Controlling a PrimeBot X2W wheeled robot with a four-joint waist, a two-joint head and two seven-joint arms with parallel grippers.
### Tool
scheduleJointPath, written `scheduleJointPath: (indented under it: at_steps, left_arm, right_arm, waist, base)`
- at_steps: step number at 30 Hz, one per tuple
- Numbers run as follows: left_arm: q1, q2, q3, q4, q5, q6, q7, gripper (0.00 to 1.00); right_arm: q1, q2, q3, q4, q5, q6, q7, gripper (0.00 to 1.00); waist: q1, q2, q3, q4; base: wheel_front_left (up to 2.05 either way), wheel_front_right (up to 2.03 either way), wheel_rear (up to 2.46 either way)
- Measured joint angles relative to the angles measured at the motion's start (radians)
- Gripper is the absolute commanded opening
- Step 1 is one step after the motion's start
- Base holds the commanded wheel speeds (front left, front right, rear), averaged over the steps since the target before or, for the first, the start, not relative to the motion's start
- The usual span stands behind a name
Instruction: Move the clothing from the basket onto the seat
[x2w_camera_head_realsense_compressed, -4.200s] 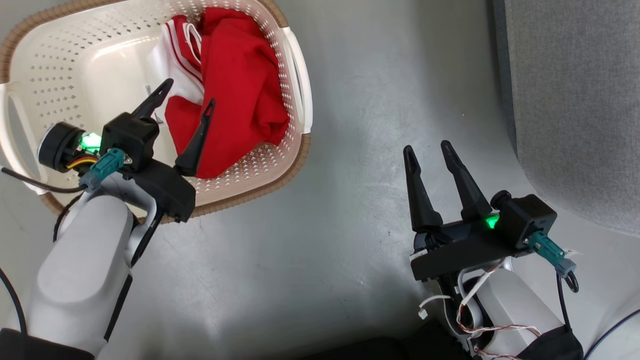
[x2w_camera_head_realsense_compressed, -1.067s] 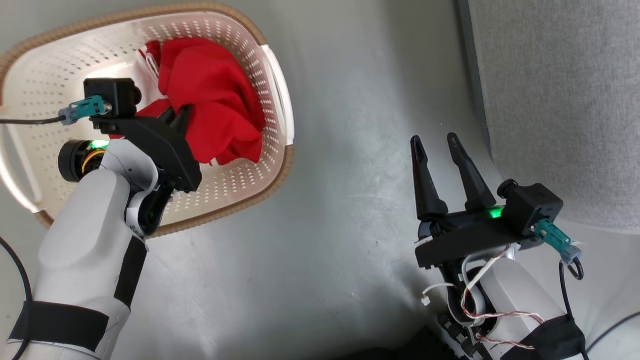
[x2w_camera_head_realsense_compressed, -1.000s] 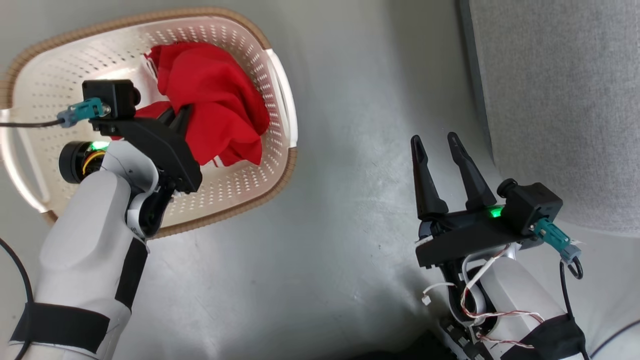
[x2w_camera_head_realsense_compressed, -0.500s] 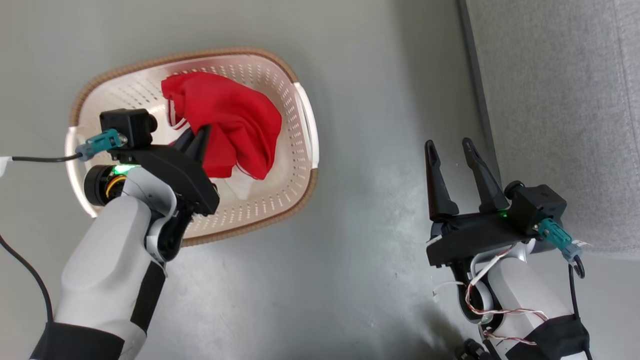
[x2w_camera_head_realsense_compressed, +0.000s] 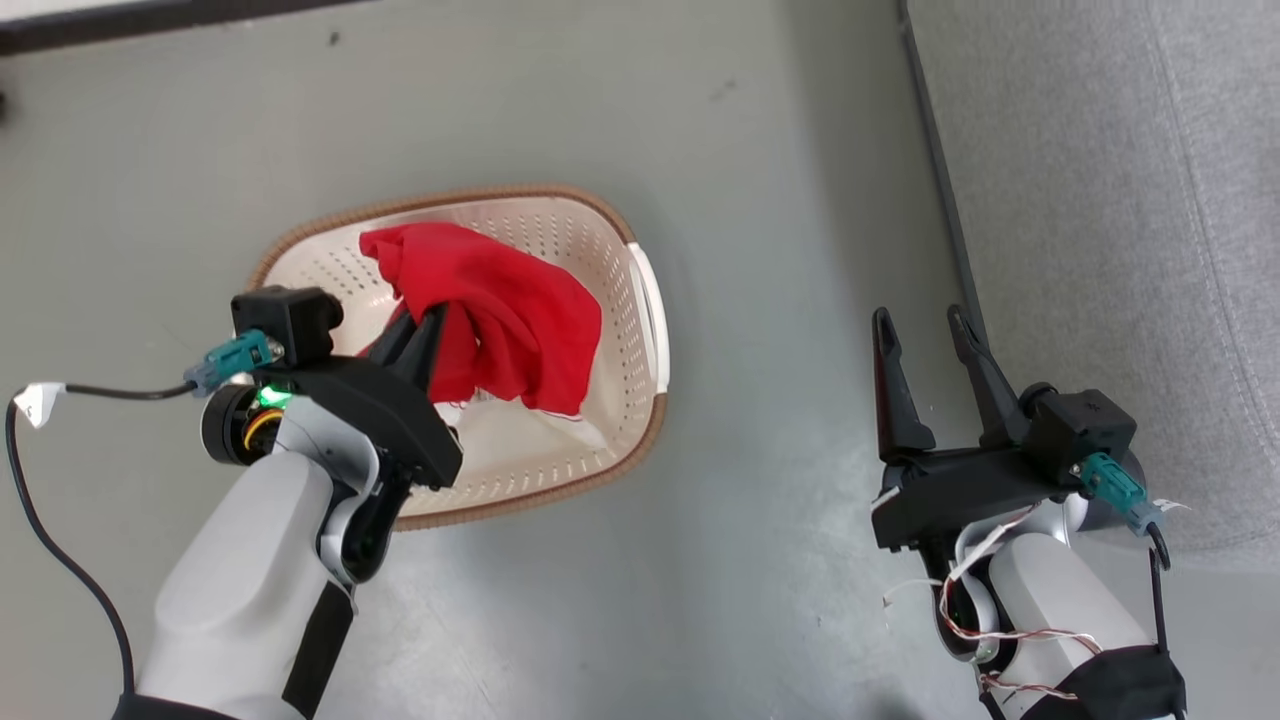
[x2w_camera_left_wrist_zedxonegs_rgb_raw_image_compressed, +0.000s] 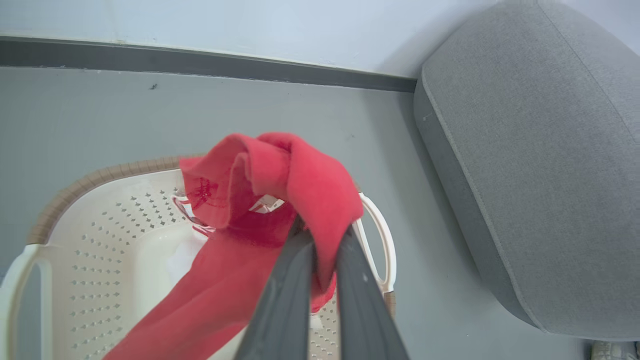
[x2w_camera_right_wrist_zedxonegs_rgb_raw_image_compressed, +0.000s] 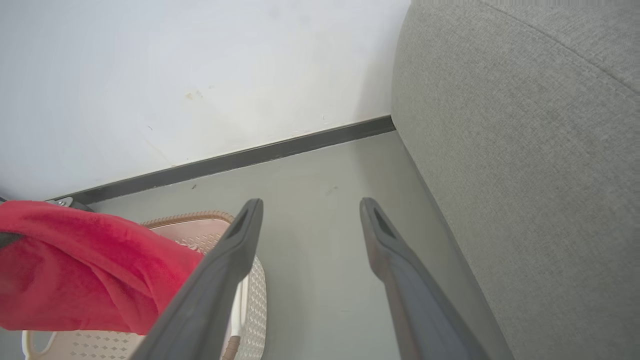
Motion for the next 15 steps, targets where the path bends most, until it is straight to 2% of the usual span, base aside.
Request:
scheduleJointPath:
  at_steps: [15]
  left_arm:
    - [0.062,-0.002,-0.014,-0.046,-0.052,0.000,-0.097,0.00]
  right_arm:
    - [0.025,0.000,-0.023,0.048,-0.020,0.000,0.000,1.00]
  waist:
    - [0.0002,-0.0001,-0.132,0.038]
  base:
    - [0.00,0.00,0.00]
